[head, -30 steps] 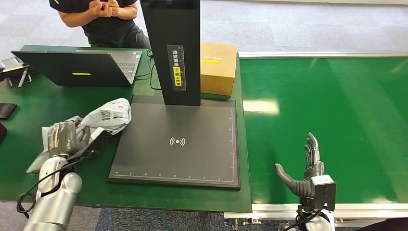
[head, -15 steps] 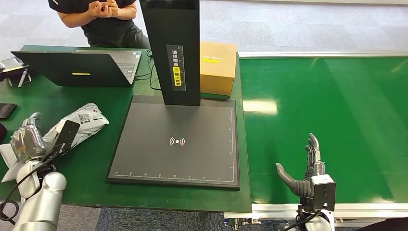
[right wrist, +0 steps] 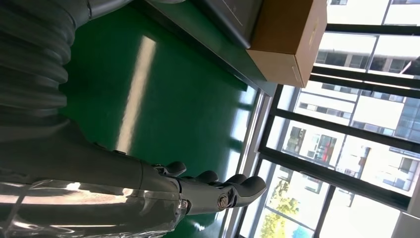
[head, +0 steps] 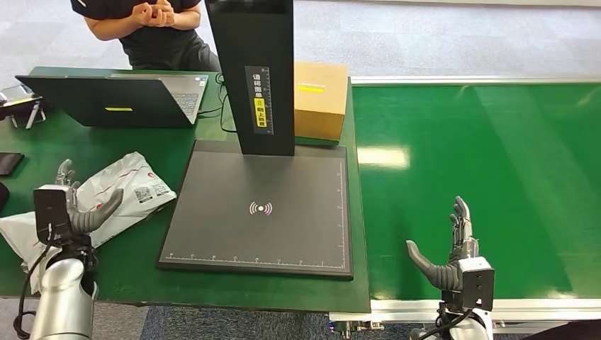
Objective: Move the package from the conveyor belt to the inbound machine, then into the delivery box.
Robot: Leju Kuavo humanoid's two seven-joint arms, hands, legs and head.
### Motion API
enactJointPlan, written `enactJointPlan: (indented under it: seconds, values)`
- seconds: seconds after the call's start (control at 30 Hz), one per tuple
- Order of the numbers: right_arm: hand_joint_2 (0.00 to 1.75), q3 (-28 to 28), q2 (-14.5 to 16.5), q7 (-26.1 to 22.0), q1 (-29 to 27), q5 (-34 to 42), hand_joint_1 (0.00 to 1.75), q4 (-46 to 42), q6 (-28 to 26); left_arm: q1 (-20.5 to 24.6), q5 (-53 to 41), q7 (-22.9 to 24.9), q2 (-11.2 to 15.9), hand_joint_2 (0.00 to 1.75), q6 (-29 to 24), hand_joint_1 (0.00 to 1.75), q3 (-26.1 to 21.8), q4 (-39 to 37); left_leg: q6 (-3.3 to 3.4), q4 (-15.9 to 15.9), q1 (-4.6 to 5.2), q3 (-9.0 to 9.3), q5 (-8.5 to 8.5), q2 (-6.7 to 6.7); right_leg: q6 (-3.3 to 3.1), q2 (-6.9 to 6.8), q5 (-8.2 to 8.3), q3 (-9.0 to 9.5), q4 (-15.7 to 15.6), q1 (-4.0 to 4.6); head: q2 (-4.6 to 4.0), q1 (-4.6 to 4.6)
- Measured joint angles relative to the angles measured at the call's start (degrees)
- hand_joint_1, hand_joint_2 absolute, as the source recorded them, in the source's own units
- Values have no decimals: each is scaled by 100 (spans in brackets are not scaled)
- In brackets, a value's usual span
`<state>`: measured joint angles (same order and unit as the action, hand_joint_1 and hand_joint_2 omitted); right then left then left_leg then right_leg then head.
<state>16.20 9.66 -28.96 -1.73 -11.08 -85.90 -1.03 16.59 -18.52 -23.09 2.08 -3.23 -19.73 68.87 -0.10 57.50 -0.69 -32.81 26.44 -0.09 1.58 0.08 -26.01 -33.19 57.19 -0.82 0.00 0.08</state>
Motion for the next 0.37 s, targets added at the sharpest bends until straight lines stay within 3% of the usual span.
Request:
enactJointPlan:
  seconds: [0.13,0.37]
  values:
    - [175,2,0,-11,-3,-20,0,-2,4,-192,688,-442,-150,175,193,0,-69,431,-1,0,0,0,1,1,0,-1,-1,0,0,0,0,0]
    - [175,-1,0,-35,6,-90,0,9,80,-567,1437,-579,-343,175,996,0,49,1149,-2,0,0,0,1,0,0,-1,-1,1,0,0,0,0]
